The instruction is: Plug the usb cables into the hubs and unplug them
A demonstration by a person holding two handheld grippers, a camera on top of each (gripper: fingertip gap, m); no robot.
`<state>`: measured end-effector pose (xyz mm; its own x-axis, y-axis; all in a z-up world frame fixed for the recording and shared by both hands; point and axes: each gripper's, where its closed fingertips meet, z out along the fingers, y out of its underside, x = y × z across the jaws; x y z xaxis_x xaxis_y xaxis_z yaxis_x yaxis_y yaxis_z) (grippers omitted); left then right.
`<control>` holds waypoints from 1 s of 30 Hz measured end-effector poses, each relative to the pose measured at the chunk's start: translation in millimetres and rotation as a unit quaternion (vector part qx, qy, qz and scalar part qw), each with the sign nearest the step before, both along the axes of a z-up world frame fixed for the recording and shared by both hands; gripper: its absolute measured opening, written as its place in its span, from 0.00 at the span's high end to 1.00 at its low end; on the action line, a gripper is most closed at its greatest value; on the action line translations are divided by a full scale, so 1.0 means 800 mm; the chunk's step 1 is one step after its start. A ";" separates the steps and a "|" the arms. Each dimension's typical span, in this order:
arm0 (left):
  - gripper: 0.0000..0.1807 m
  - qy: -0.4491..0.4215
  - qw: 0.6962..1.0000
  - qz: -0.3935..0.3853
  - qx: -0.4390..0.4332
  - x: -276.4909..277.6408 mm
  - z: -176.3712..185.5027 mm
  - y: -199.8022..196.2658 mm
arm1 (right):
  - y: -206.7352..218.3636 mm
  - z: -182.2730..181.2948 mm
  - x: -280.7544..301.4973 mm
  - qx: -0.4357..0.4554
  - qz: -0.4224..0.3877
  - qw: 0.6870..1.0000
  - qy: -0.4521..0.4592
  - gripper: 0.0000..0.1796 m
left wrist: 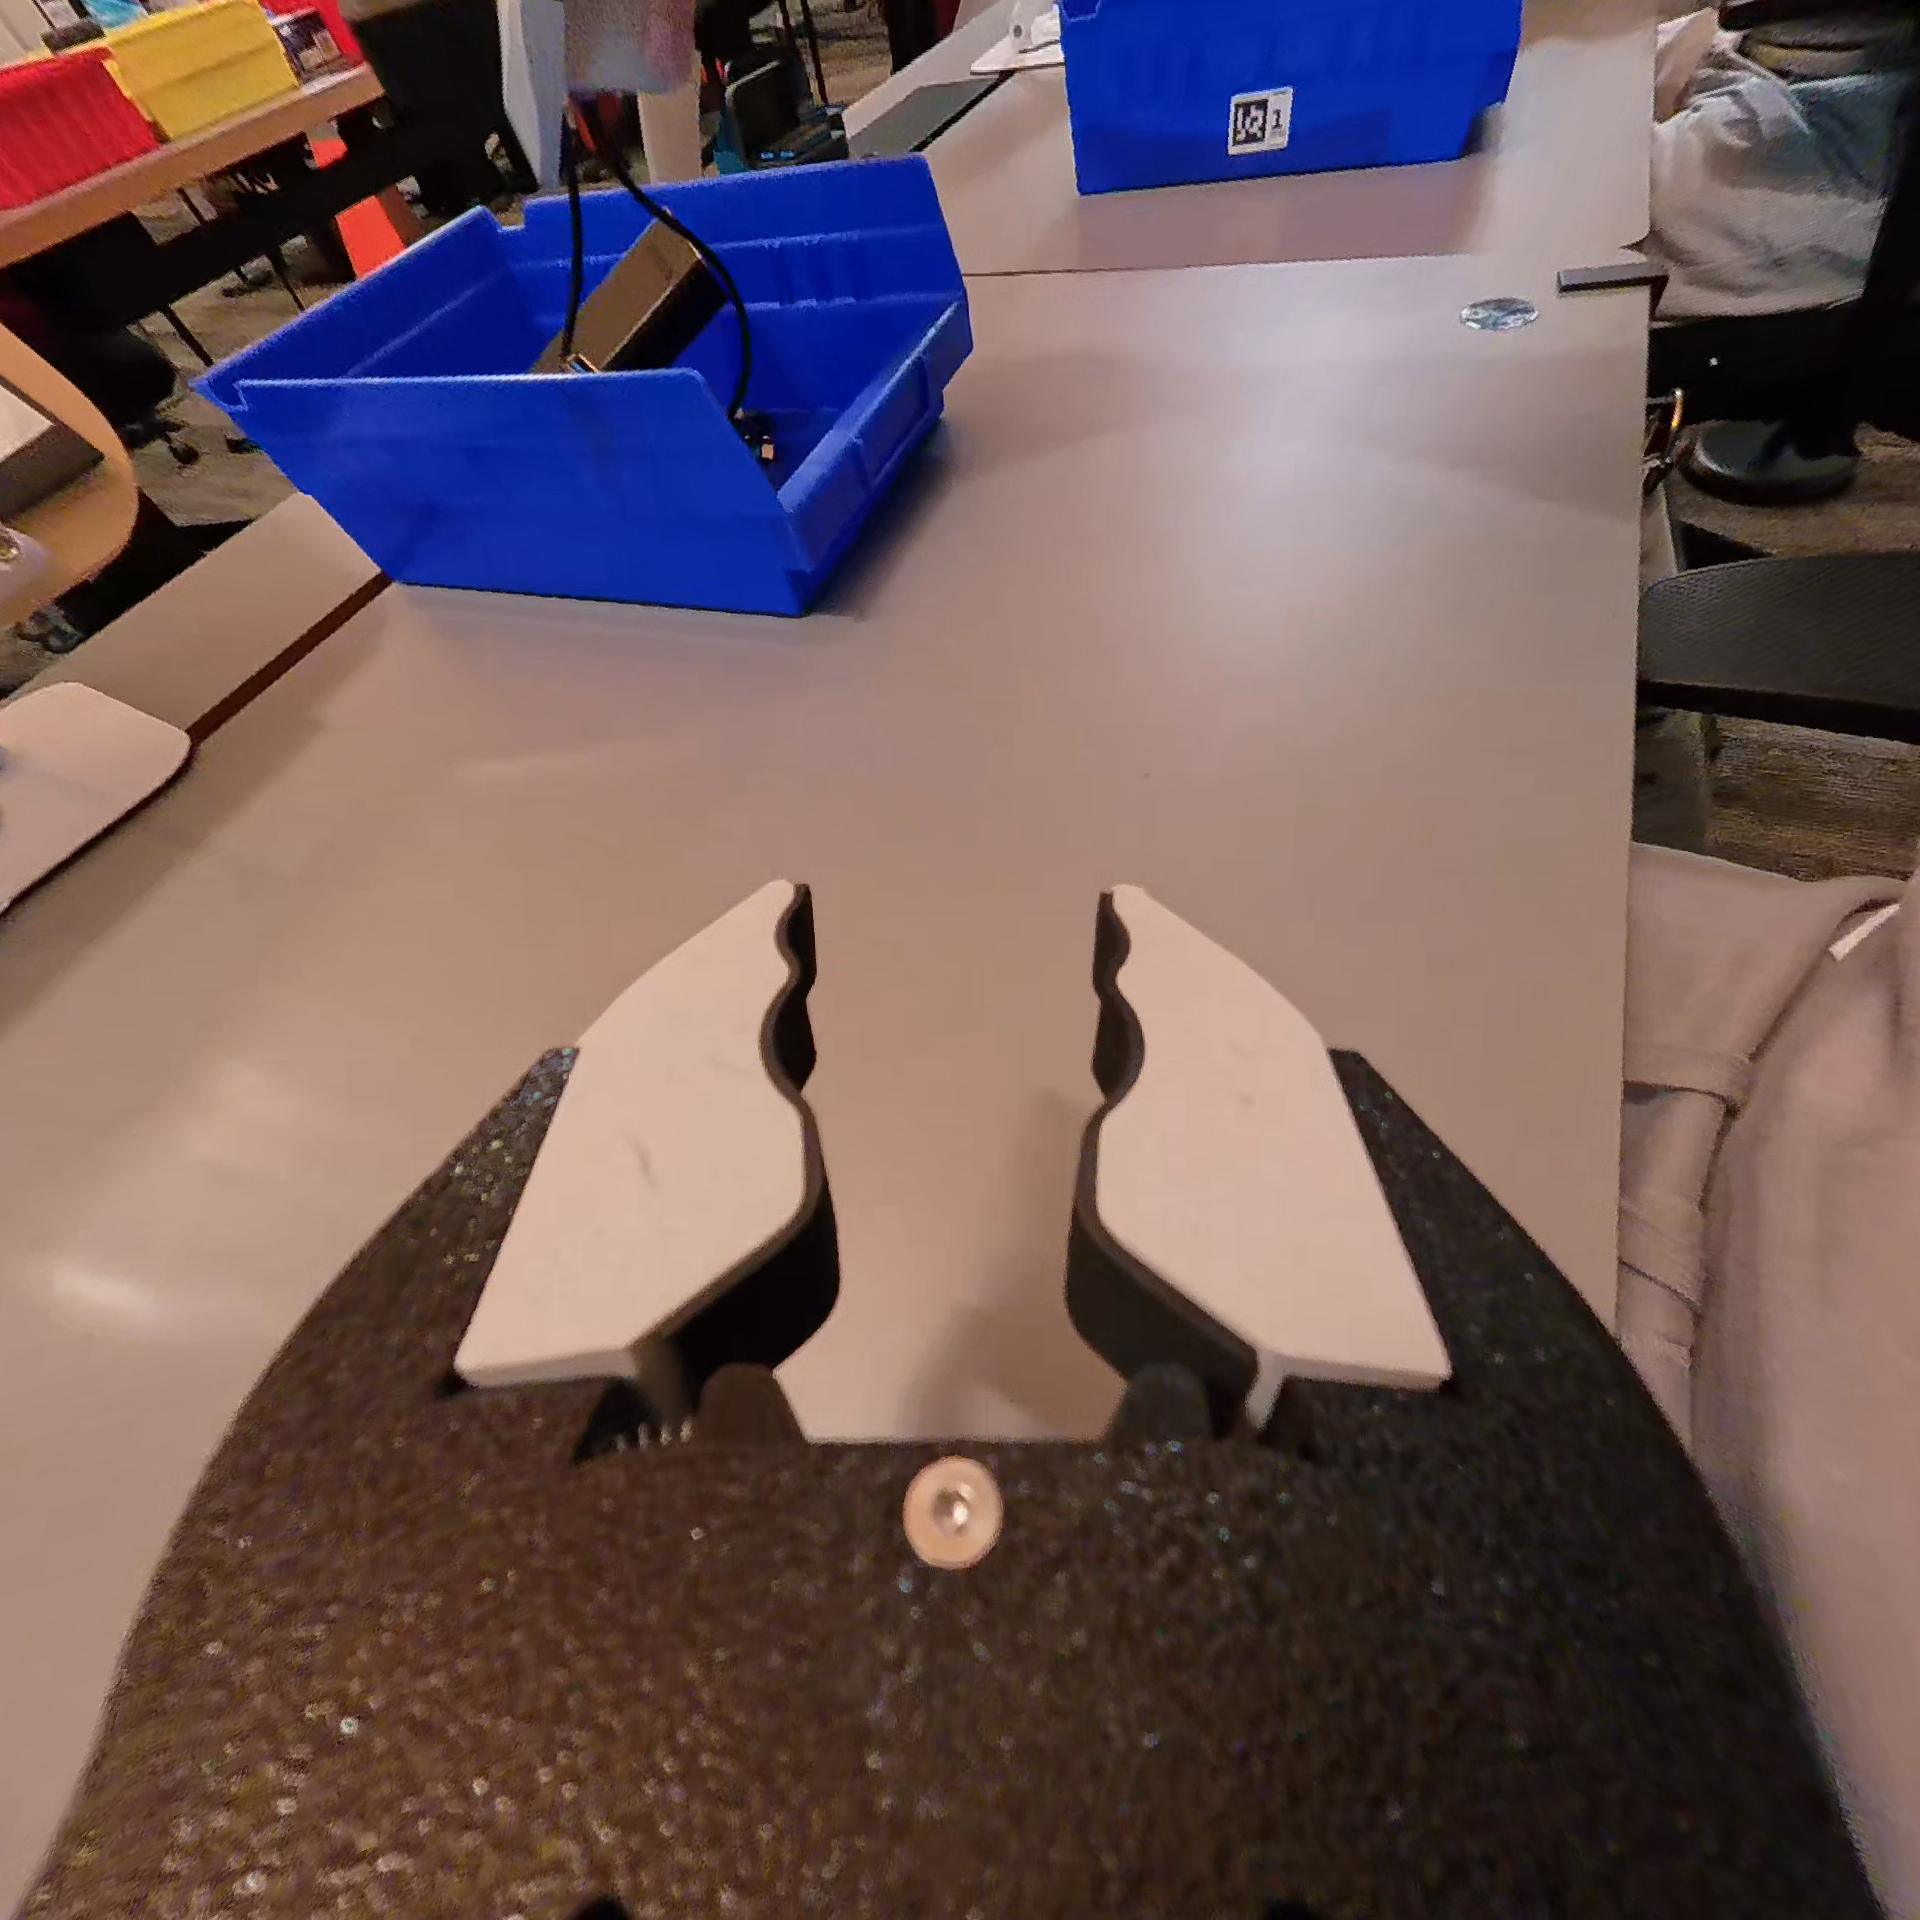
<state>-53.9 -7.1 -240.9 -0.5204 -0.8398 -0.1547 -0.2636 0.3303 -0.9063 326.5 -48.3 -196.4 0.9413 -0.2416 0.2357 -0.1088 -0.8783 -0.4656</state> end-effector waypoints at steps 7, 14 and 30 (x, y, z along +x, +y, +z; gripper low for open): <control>0.72 0.021 1.000 -0.012 -0.009 0.007 -0.017 -0.008 | 0.001 -0.074 0.016 -0.078 -0.025 0.997 -0.001 0.60; 0.72 0.037 0.999 -0.015 -0.012 0.017 -0.030 -0.012 | -0.003 -0.112 0.029 -0.148 0.013 0.983 -0.108 0.60; 0.55 -0.012 0.991 0.088 -0.097 0.196 0.022 -0.062 | -0.047 0.020 -0.065 0.086 0.038 0.993 -0.077 0.50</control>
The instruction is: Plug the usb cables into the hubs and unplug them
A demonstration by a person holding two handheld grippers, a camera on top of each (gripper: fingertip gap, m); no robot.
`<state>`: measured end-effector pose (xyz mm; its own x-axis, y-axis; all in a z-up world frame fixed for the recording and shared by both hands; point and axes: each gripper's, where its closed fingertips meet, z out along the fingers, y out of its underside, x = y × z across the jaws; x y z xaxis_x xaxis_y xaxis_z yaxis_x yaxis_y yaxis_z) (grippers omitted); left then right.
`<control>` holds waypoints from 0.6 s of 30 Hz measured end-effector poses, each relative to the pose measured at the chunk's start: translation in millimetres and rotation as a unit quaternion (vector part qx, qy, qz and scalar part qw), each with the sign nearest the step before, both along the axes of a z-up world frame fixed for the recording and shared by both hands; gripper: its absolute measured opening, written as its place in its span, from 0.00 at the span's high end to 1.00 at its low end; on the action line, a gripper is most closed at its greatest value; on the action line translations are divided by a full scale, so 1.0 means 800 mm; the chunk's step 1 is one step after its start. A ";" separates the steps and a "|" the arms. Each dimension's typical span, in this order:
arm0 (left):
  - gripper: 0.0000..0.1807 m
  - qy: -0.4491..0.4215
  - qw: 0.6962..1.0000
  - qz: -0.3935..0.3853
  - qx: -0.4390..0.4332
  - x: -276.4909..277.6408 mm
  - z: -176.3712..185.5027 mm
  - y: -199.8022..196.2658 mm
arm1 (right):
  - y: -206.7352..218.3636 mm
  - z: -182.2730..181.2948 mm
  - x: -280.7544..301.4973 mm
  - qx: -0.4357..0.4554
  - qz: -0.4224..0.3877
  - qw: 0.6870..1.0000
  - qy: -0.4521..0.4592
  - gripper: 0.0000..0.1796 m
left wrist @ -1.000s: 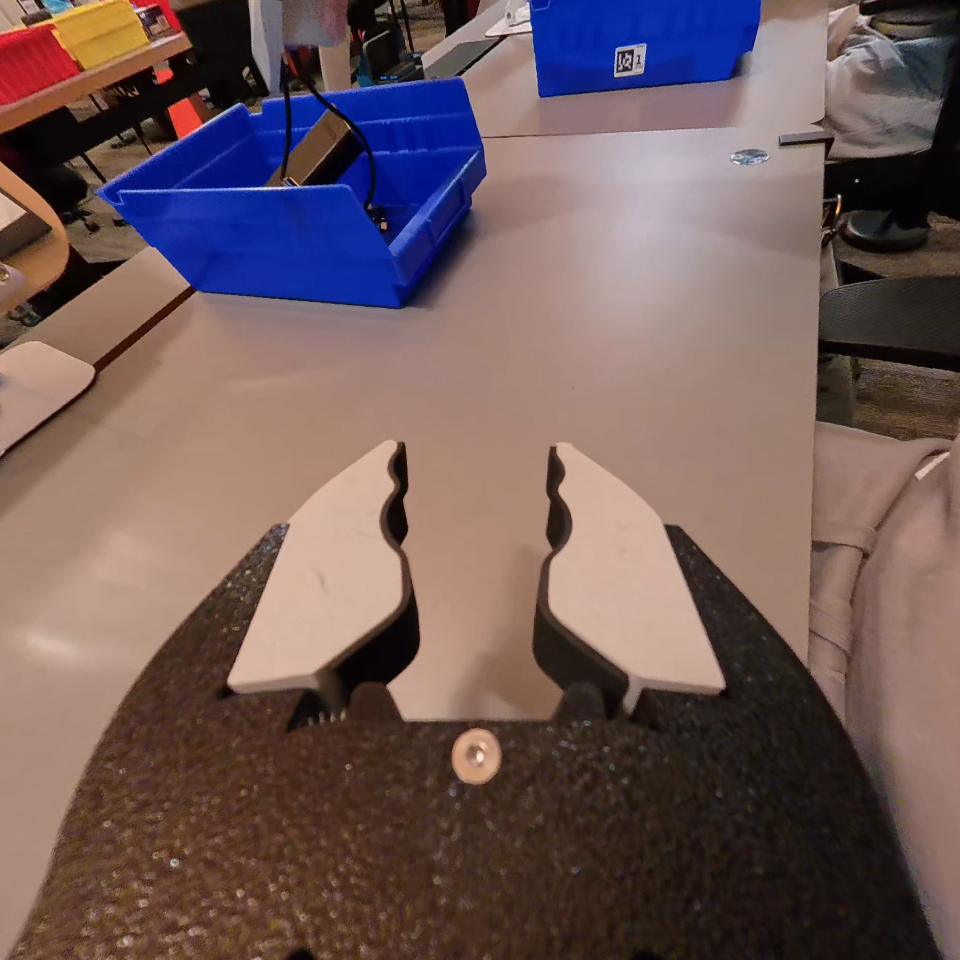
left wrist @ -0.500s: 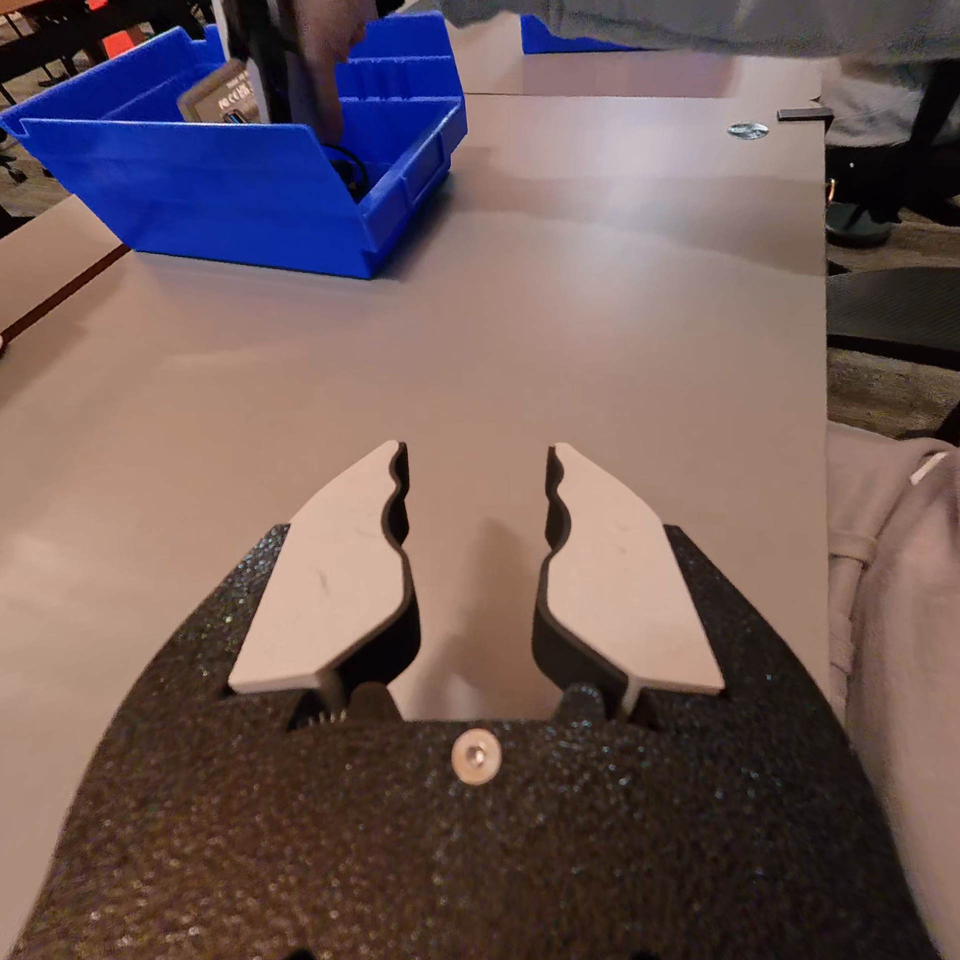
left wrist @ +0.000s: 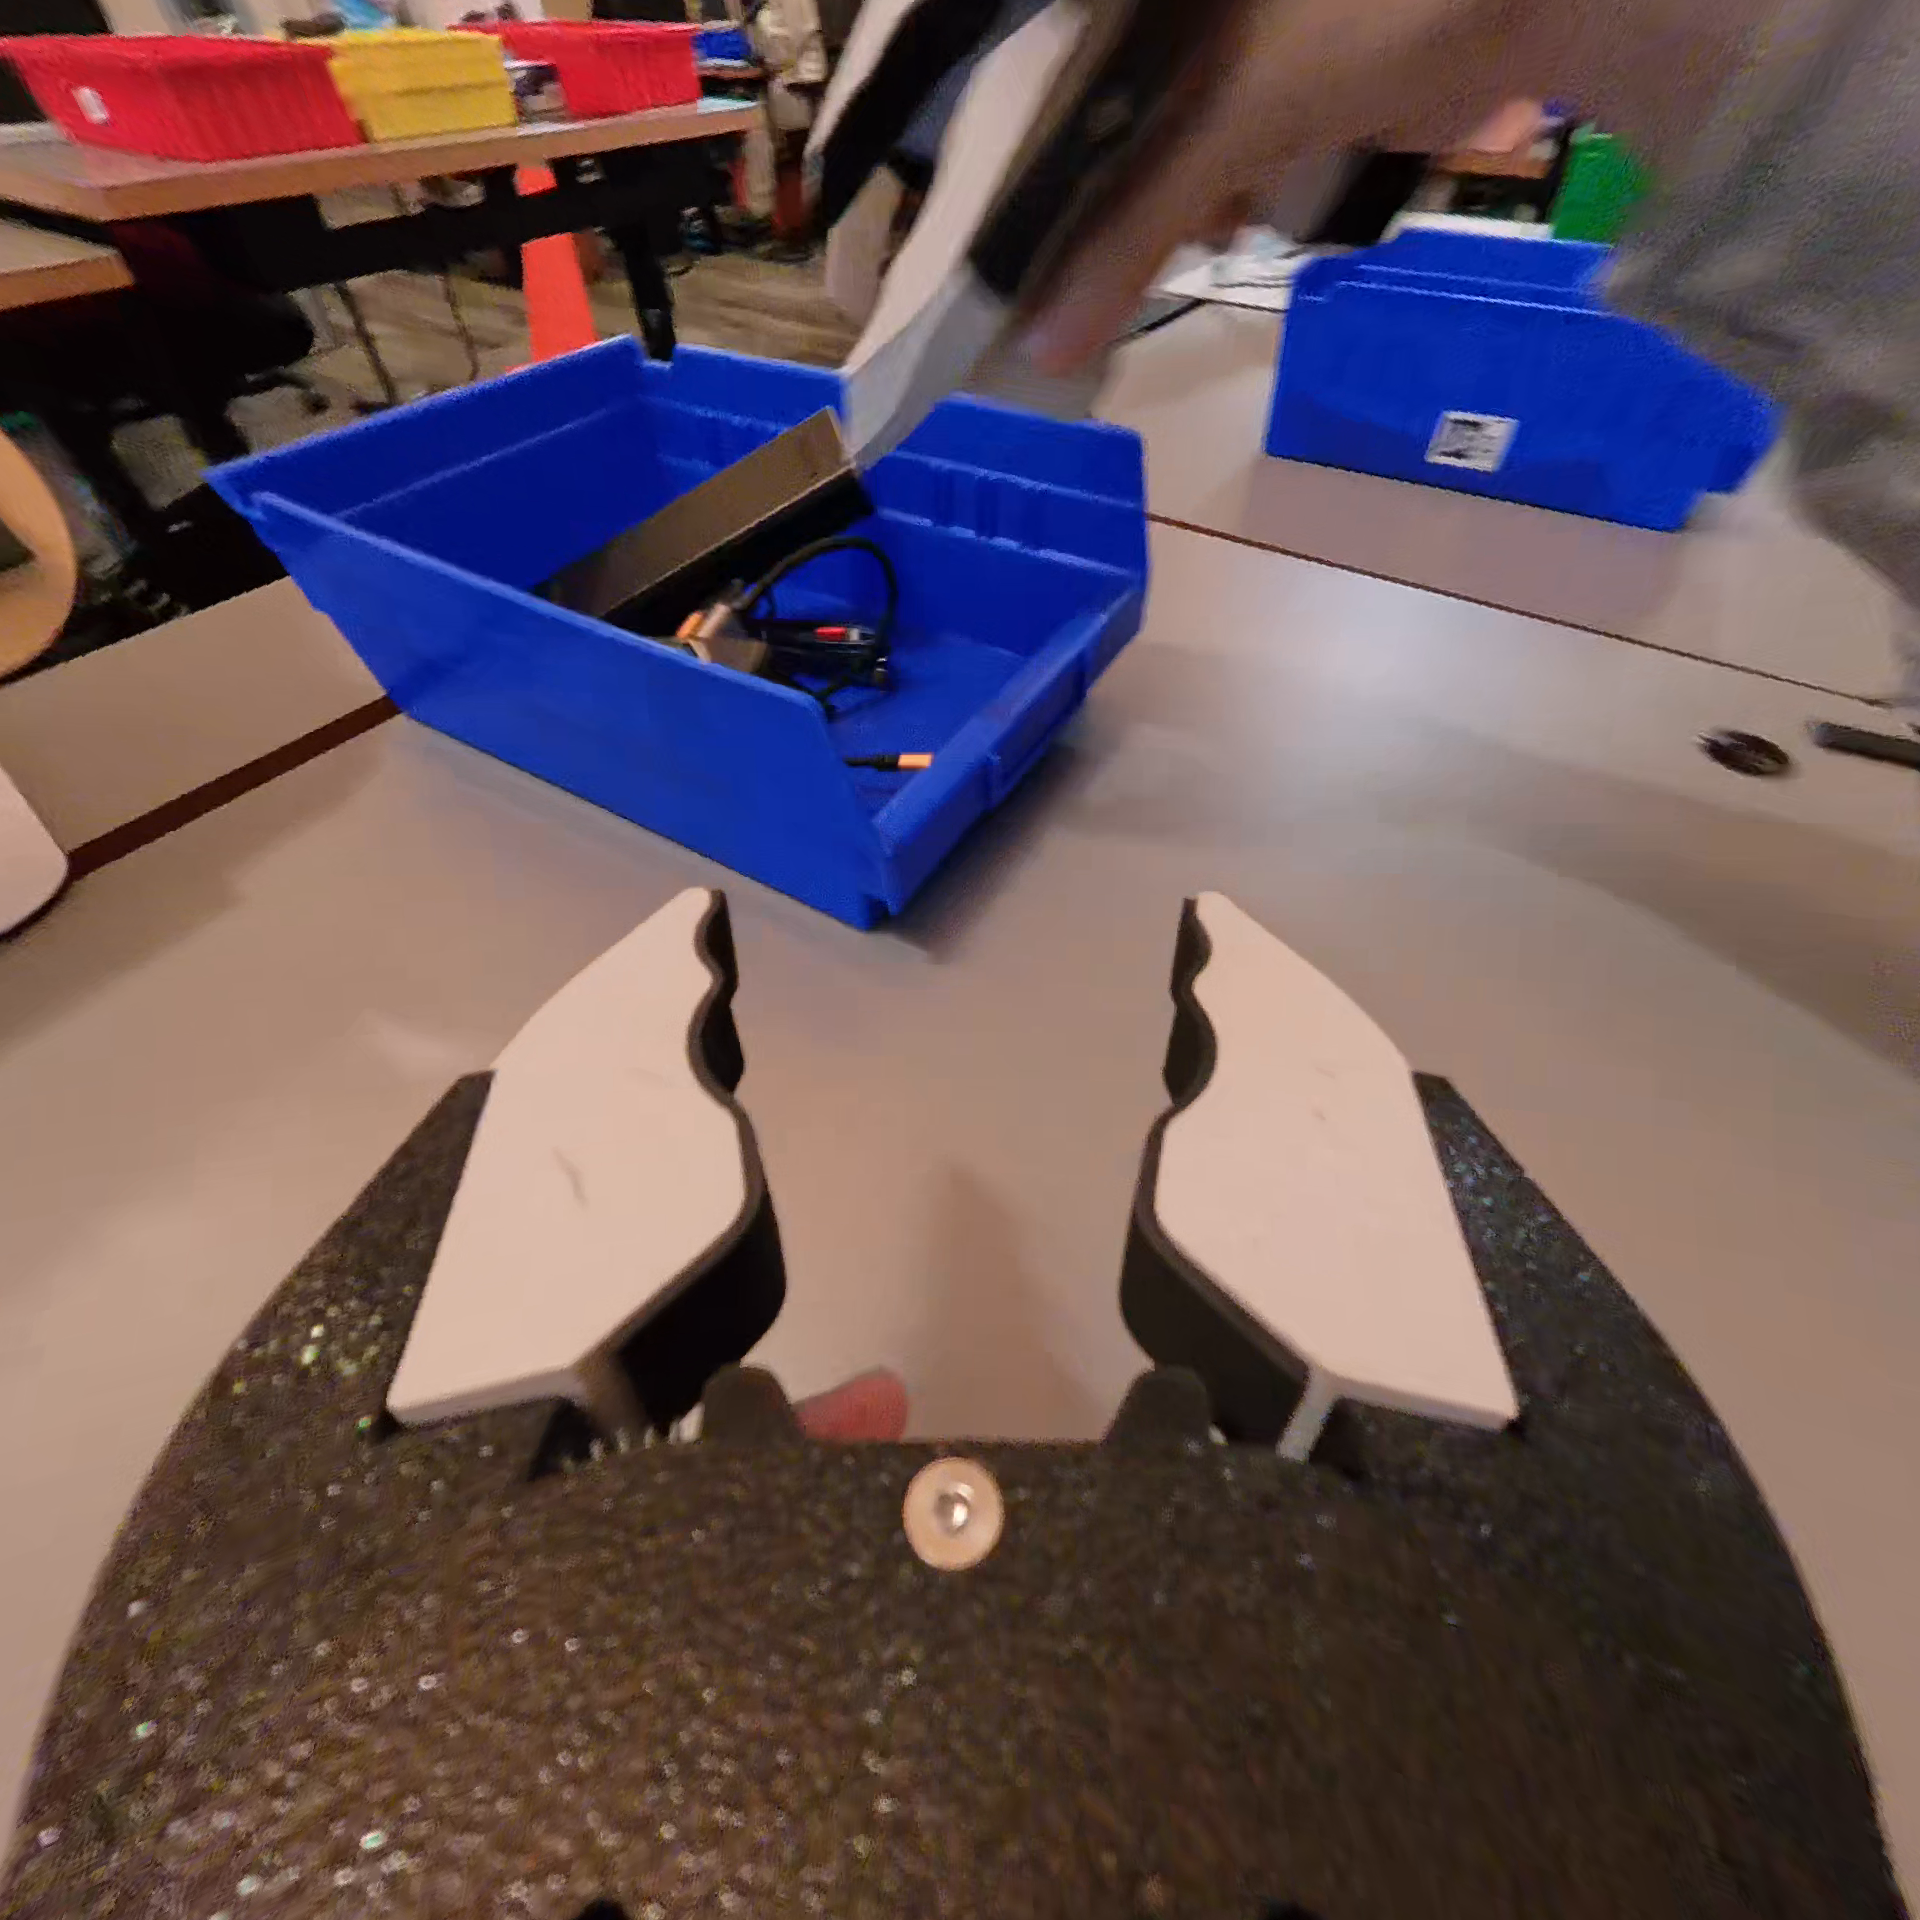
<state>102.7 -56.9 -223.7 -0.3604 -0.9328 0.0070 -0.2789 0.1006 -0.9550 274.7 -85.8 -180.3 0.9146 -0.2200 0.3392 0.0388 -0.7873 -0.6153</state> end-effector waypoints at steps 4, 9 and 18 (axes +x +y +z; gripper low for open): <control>0.53 0.004 0.995 0.103 0.004 0.067 -0.024 0.011 | -0.036 0.014 -0.065 0.151 -0.015 0.987 0.055 0.55; 0.63 -0.013 0.982 0.185 0.021 0.120 -0.029 0.030 | -0.083 -0.015 -0.120 0.247 -0.063 0.964 0.074 0.56; 0.91 0.012 0.964 0.205 0.170 0.144 -0.041 0.064 | -0.075 -0.024 -0.167 0.309 -0.080 0.944 0.081 0.56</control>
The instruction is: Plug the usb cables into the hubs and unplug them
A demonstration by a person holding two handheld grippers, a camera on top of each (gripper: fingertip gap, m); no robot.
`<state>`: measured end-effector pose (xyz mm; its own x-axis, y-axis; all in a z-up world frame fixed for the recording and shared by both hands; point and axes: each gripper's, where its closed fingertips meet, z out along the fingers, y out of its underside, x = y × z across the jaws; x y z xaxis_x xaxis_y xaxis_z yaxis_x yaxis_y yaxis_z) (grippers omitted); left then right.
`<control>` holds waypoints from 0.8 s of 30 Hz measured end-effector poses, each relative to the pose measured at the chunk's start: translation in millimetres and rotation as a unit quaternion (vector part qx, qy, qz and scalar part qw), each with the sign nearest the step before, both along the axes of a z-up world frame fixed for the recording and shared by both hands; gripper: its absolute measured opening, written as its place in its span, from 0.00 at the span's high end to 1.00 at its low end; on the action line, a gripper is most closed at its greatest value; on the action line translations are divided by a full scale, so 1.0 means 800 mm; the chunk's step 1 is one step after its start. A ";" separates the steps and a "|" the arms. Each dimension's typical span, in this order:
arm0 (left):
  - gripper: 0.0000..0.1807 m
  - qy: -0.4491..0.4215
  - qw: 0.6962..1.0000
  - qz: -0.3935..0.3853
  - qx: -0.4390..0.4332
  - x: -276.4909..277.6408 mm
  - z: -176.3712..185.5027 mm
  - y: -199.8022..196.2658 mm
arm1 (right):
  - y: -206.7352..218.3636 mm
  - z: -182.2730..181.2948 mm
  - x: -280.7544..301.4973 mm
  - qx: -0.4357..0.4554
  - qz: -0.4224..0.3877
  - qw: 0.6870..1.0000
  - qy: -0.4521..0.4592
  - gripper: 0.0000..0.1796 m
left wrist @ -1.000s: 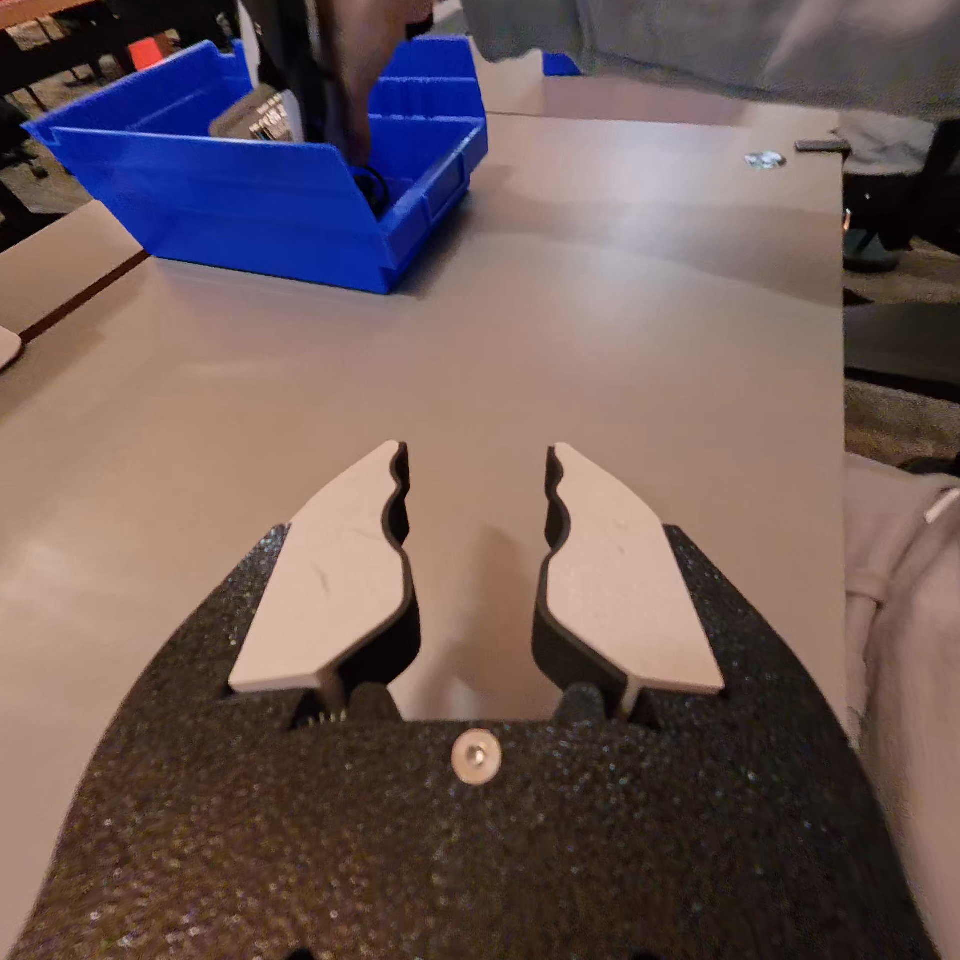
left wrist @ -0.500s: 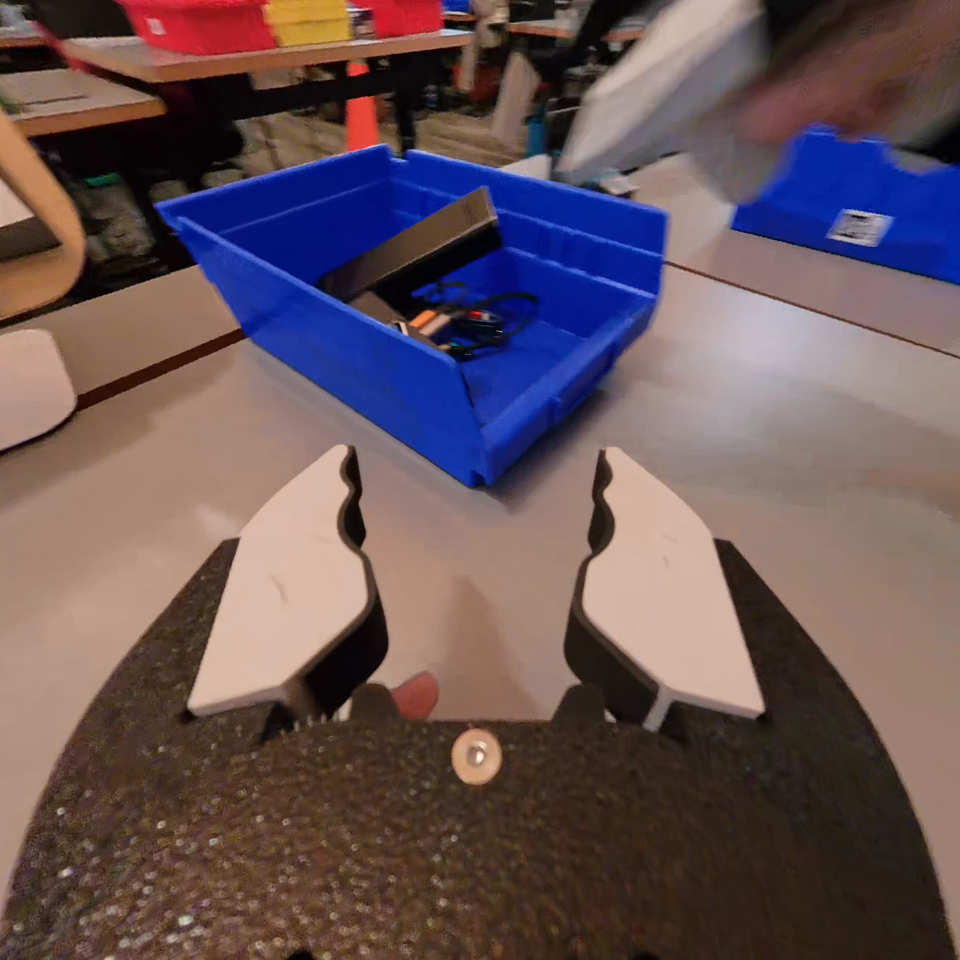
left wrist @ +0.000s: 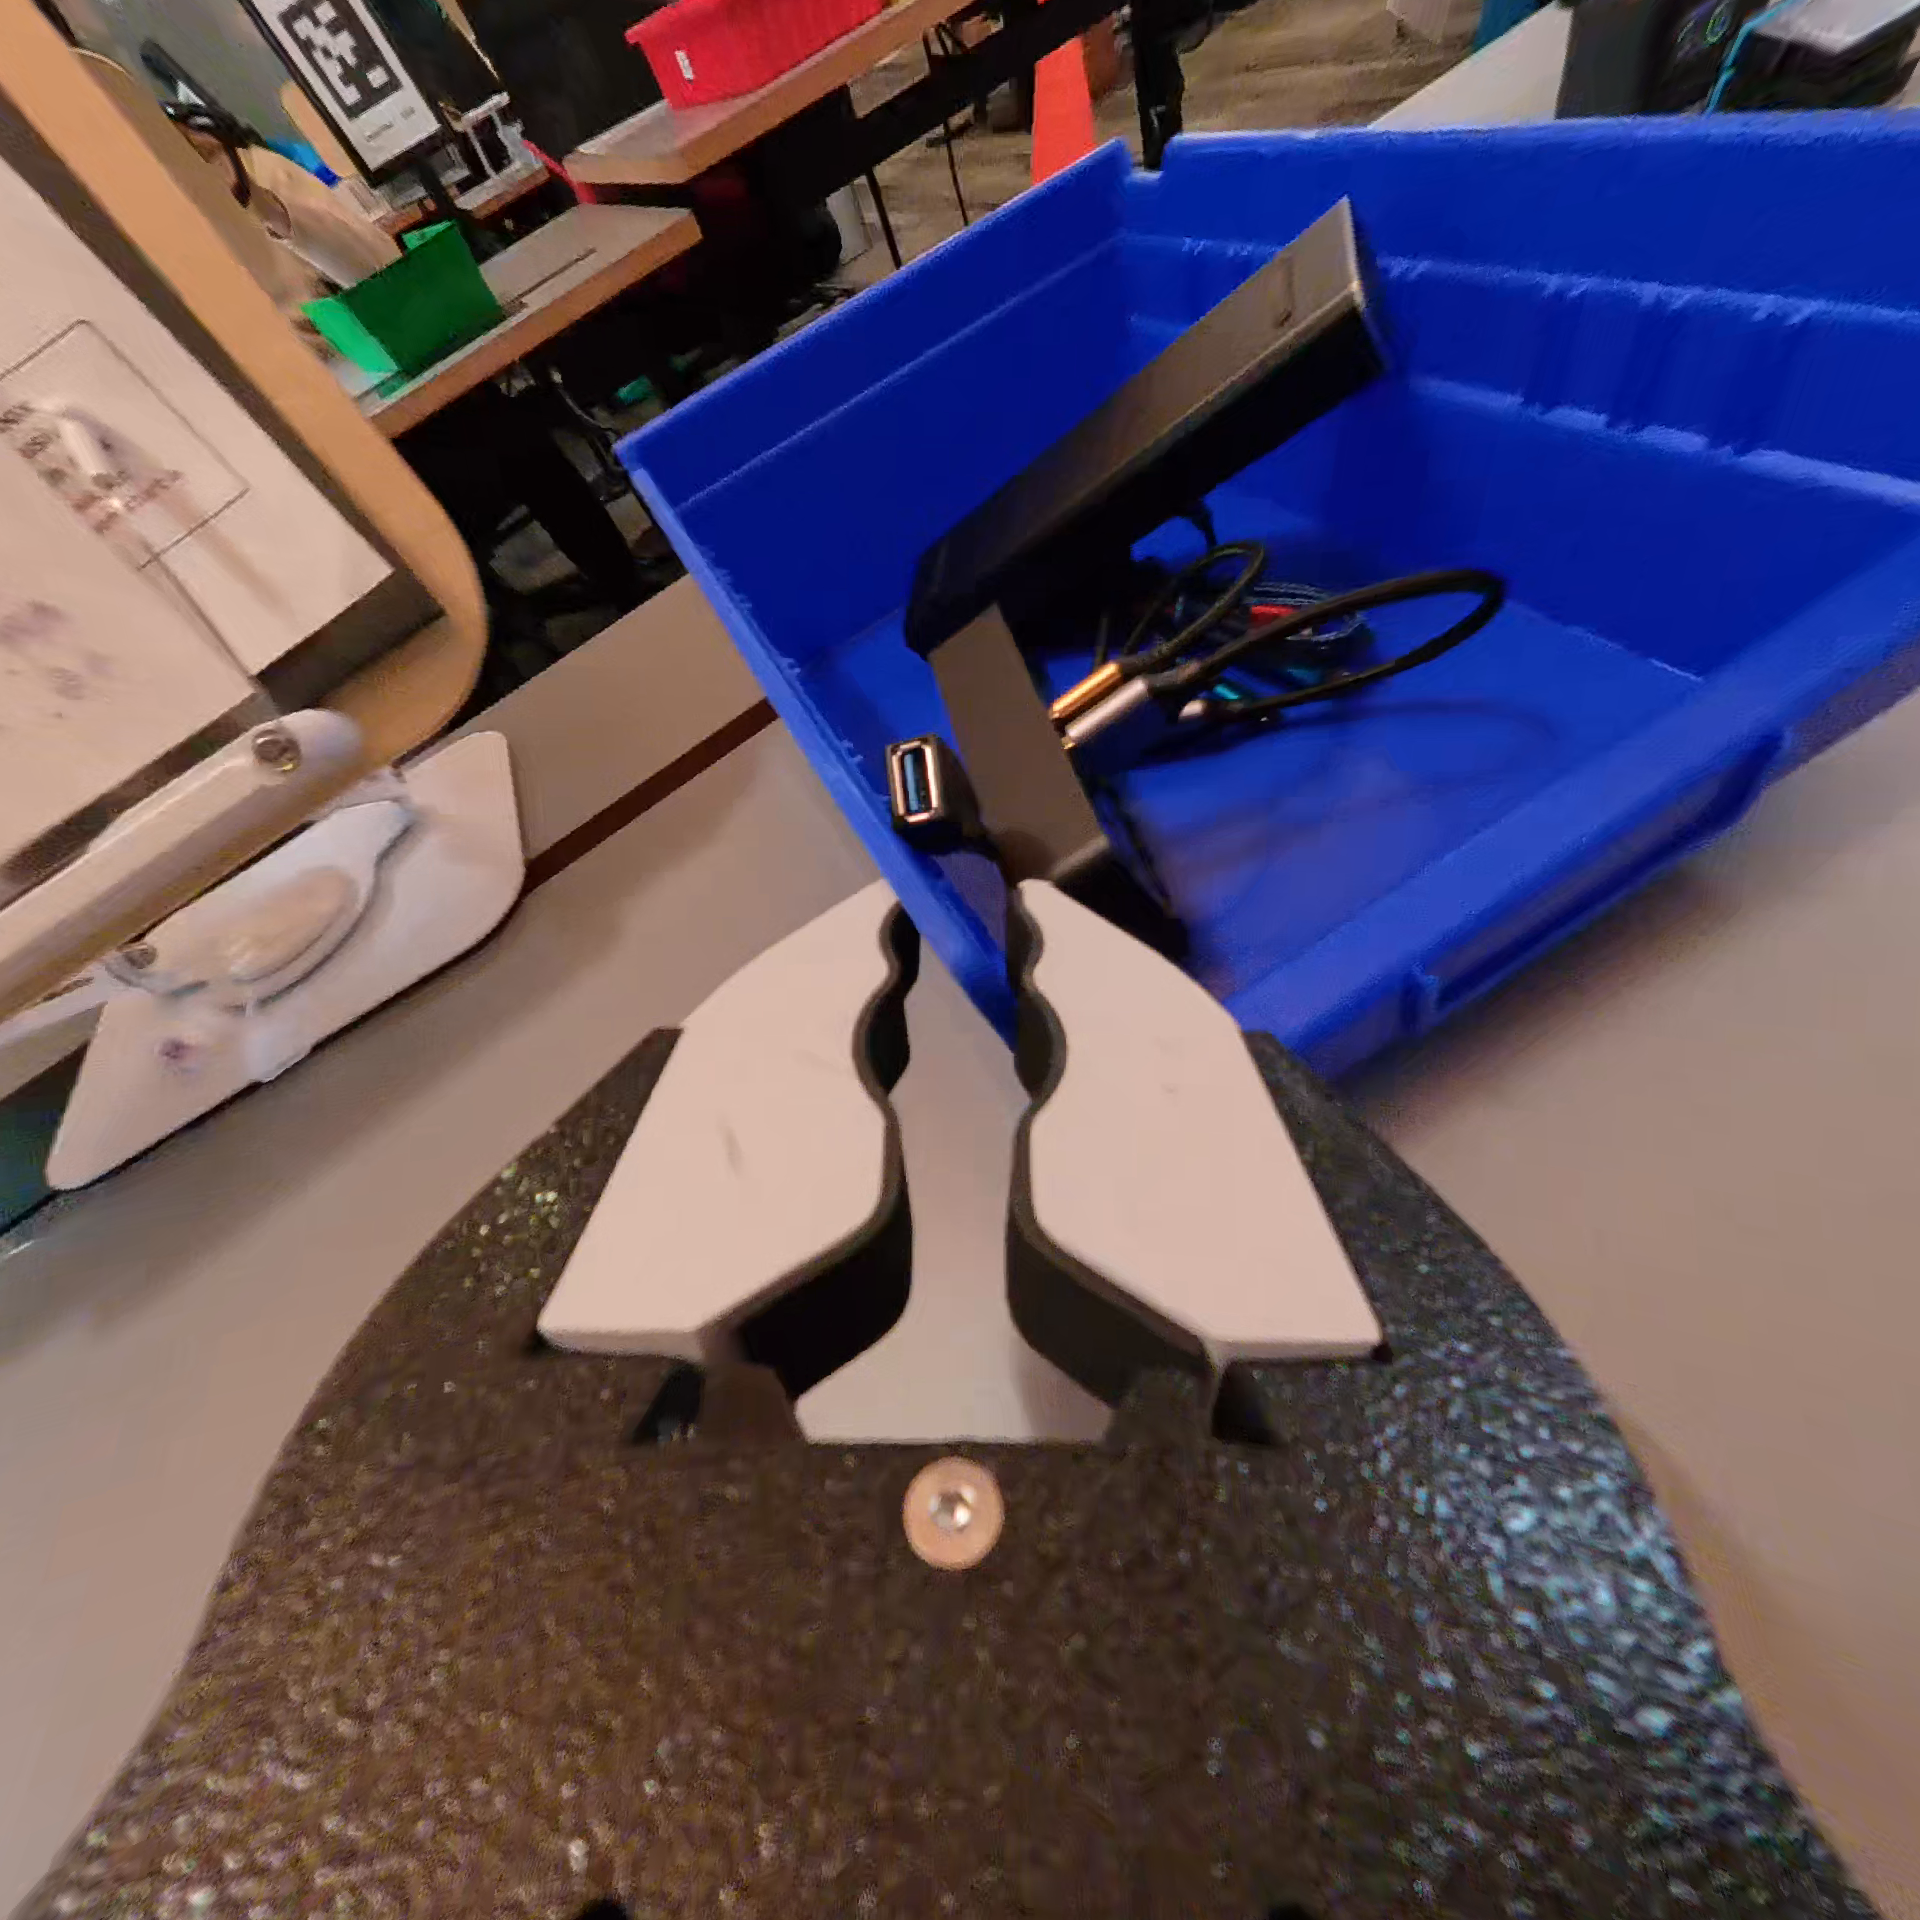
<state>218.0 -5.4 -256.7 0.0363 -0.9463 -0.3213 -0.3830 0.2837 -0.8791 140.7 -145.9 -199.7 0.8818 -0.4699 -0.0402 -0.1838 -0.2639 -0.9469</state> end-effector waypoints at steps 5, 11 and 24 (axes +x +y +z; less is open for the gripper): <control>0.95 -0.003 1.000 -0.006 -0.018 -0.060 0.000 0.052 | 0.028 0.014 -0.021 -0.032 0.019 0.998 -0.048 0.55; 0.95 -0.004 0.999 -0.047 -0.027 -0.216 0.000 0.102 | 0.113 0.071 -0.073 -0.017 0.105 0.990 -0.093 0.47; 0.95 0.049 0.998 -0.022 -0.022 -0.574 0.000 0.191 | 0.477 0.047 -0.226 -0.090 0.254 0.952 0.143 0.46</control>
